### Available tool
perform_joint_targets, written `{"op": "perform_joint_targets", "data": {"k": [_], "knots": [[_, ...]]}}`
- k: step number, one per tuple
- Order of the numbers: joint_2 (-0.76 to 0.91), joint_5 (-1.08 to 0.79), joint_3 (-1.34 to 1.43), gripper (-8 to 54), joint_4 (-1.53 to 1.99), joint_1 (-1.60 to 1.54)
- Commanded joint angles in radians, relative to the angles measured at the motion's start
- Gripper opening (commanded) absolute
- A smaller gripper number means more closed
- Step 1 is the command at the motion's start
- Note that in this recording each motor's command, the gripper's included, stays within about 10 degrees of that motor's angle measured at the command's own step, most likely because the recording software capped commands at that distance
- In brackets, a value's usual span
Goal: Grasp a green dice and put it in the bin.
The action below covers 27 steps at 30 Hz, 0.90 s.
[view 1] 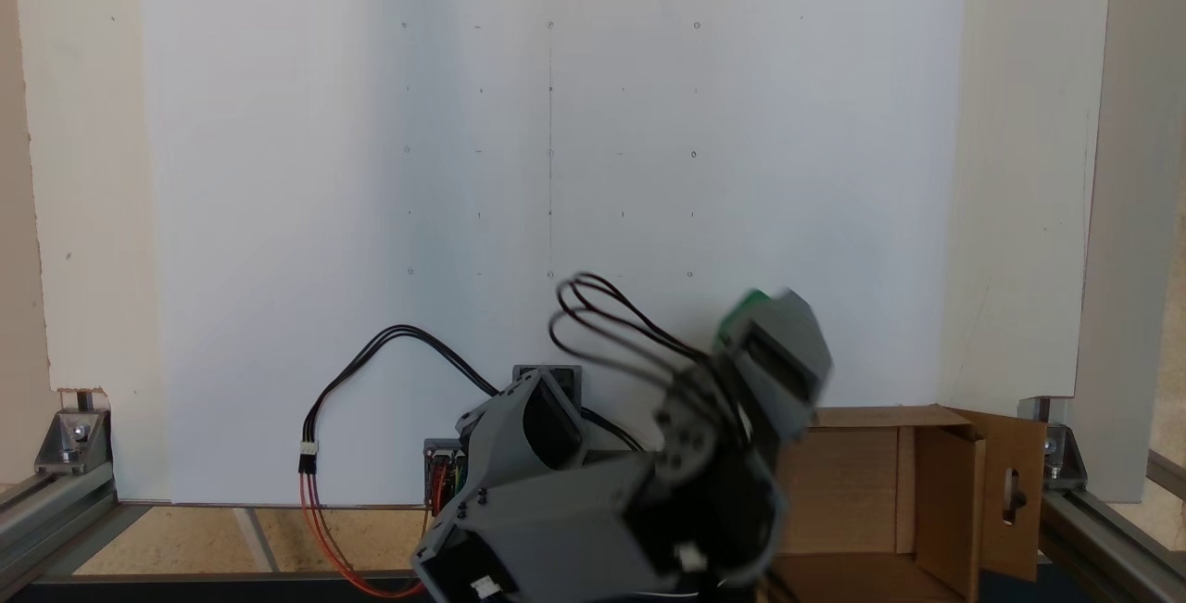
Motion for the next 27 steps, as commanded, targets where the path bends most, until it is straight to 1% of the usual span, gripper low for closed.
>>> {"op": "perform_joint_targets", "data": {"k": [1,5,6,10,16,19,21,22,23,24,25,27], "knots": [[-0.005,0.084,-0.037,11.4,0.054,0.158],[-0.092,0.138,-0.037,11.4,-0.04,0.443],[-0.1,0.138,-0.037,11.4,-0.041,0.492],[-0.215,0.137,-0.035,11.4,-0.046,0.618],[-0.396,0.13,-0.02,11.4,-0.083,0.699],[-0.428,0.124,0.069,11.4,-0.193,0.699],[-0.439,0.08,0.109,11.4,-0.207,0.698],[-0.439,0.061,0.126,14.1,-0.209,0.699],[-0.439,0.06,0.138,22.2,-0.207,0.703],[-0.439,0.063,0.153,31.8,-0.209,0.71],[-0.439,0.064,0.17,33.4,-0.216,0.712],[-0.44,0.064,0.192,41.6,-0.27,0.71]]}}
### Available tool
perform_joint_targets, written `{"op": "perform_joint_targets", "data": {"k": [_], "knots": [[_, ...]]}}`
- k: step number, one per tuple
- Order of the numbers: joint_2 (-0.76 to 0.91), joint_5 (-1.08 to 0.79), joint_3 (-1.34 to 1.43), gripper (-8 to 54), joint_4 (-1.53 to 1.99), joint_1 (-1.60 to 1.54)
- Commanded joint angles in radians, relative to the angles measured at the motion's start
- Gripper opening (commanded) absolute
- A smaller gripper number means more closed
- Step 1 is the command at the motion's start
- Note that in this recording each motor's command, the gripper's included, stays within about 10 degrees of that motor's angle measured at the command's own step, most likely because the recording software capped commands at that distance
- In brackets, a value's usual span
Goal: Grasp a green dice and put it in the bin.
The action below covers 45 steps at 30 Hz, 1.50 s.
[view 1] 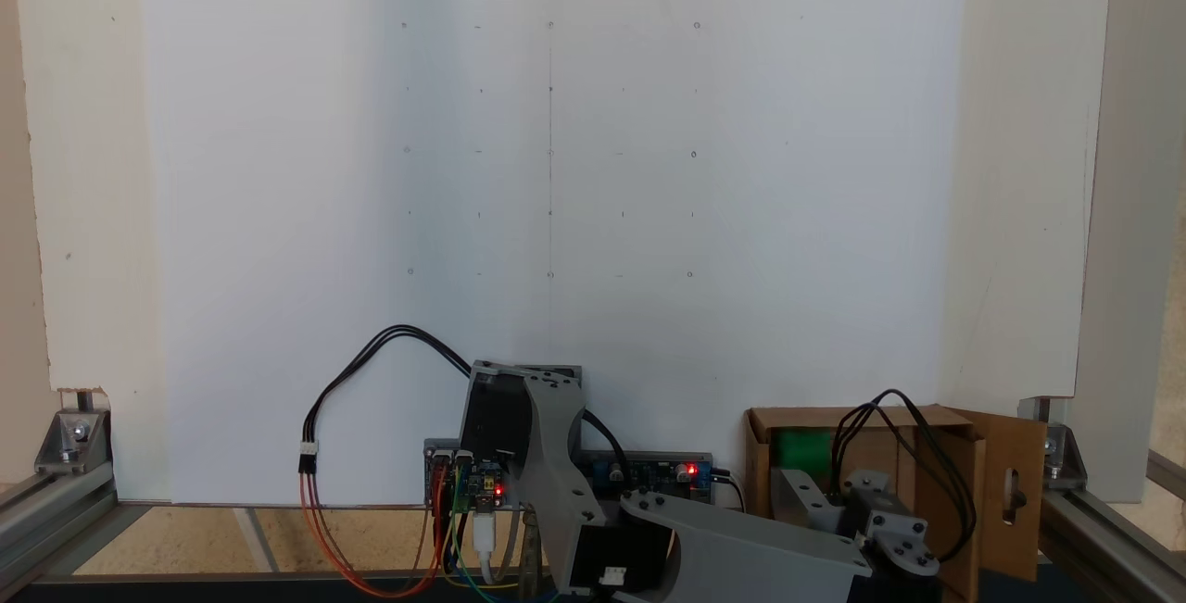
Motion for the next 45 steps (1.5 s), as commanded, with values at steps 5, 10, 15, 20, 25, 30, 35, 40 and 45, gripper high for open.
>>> {"op": "perform_joint_targets", "data": {"k": [5,10,15,20,25,30,35,40,45], "knots": [[0.041,0.055,-0.028,45.2,-0.279,-0.026],[0.215,0.299,-0.028,44.0,-0.552,-0.212],[0.37,0.347,-0.028,44.0,-0.675,-0.555],[0.488,0.347,0.061,44.0,-0.675,-0.917],[0.555,0.348,0.219,44.3,-0.69,-1.279],[0.68,0.347,0.534,44.0,-0.9,-1.635],[0.821,0.344,0.913,44.1,-1.135,-1.805],[0.908,0.342,1.187,44.0,-1.356,-1.789],[1.014,0.341,1.399,43.8,-1.58,-1.773]]}}
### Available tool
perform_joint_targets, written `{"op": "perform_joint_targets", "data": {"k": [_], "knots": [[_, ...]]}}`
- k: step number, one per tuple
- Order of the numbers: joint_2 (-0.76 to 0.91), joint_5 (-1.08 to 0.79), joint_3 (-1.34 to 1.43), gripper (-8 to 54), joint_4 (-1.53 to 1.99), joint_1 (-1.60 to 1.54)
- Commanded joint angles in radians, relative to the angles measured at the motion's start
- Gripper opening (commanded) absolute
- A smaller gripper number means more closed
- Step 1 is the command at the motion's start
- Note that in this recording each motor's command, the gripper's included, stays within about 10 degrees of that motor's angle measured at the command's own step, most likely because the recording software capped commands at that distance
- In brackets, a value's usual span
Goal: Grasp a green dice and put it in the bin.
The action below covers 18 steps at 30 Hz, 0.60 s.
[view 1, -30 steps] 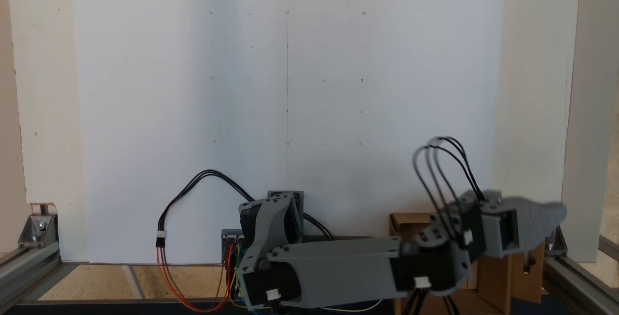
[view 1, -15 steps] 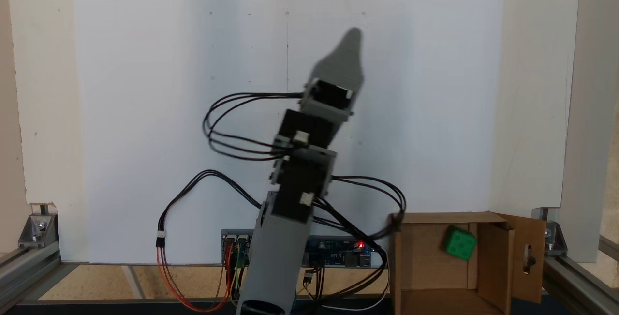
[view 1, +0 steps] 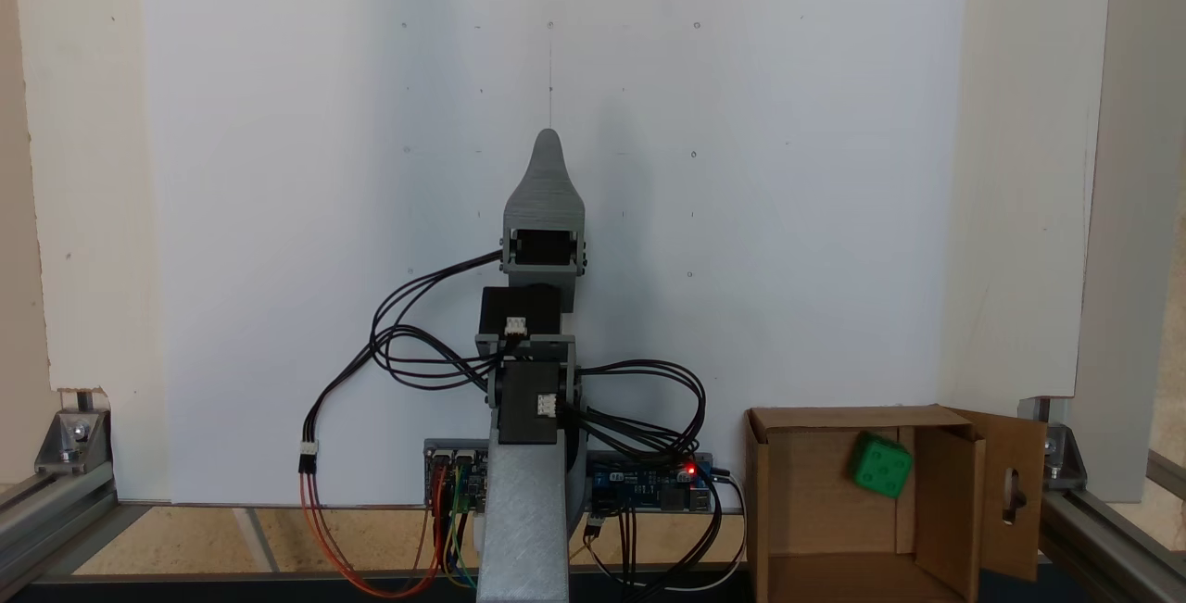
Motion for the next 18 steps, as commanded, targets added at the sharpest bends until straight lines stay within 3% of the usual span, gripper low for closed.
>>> {"op": "perform_joint_targets", "data": {"k": [1,18], "knots": [[0.107,0.034,0.02,43.9,-0.165,0.003],[0.117,-0.046,0.258,43.8,-0.872,0.029]]}}
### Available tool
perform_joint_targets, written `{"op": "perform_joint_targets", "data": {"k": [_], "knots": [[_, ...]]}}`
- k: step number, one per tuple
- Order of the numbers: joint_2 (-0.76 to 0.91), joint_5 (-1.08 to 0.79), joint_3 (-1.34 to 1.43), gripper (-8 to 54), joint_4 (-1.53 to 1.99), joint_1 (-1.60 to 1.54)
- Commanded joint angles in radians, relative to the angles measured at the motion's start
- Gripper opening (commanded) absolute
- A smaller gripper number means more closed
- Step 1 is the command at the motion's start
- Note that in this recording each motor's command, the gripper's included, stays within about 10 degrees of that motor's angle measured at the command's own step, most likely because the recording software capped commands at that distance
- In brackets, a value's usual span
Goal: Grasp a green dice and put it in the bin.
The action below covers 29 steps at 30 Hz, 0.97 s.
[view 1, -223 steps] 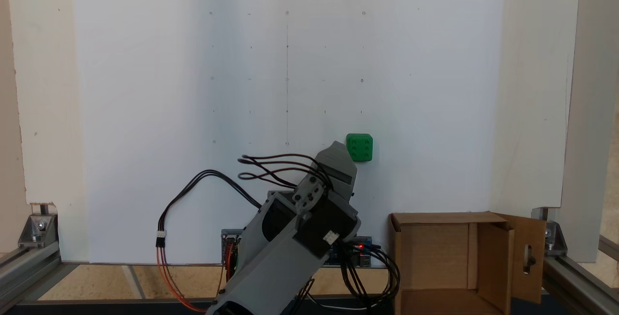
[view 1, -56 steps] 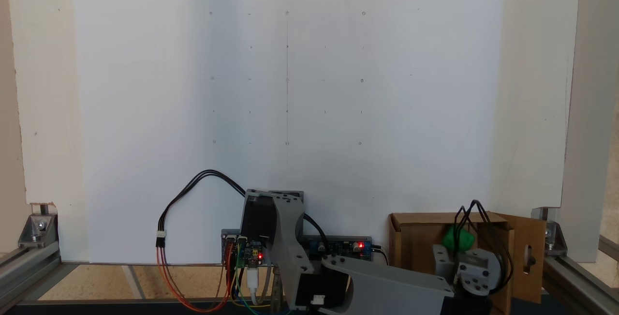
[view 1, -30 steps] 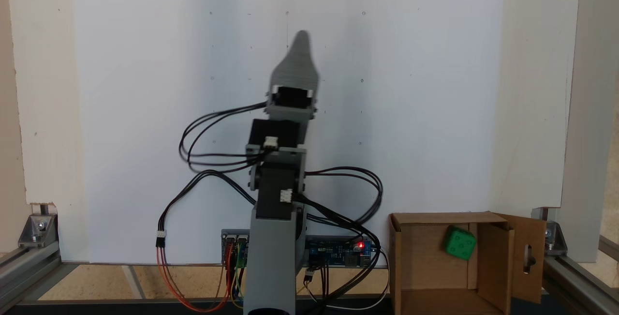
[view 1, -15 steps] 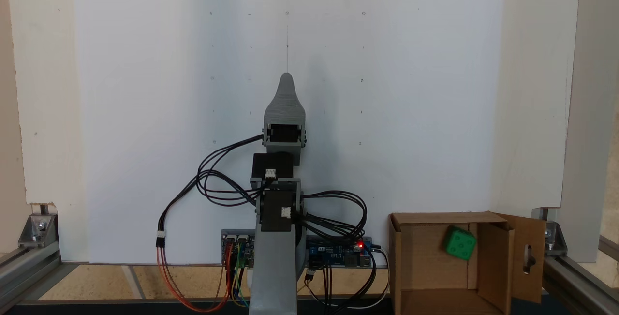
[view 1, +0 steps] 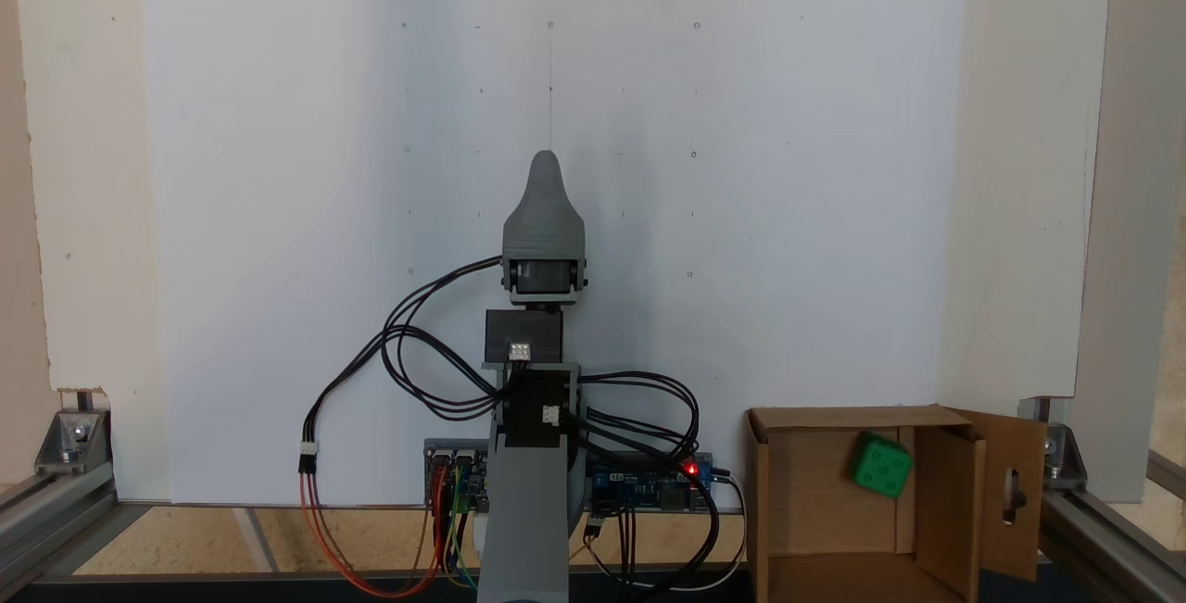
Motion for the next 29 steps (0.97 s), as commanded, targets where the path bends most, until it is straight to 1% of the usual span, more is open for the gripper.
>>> {"op": "perform_joint_targets", "data": {"k": [1,10,29], "knots": [[0.11,-0.043,-0.002,43.8,-0.162,0.023],[0.11,-0.044,0.126,44.0,-0.523,0.046],[0.107,-0.043,0.143,44.5,-0.522,0.044]]}}
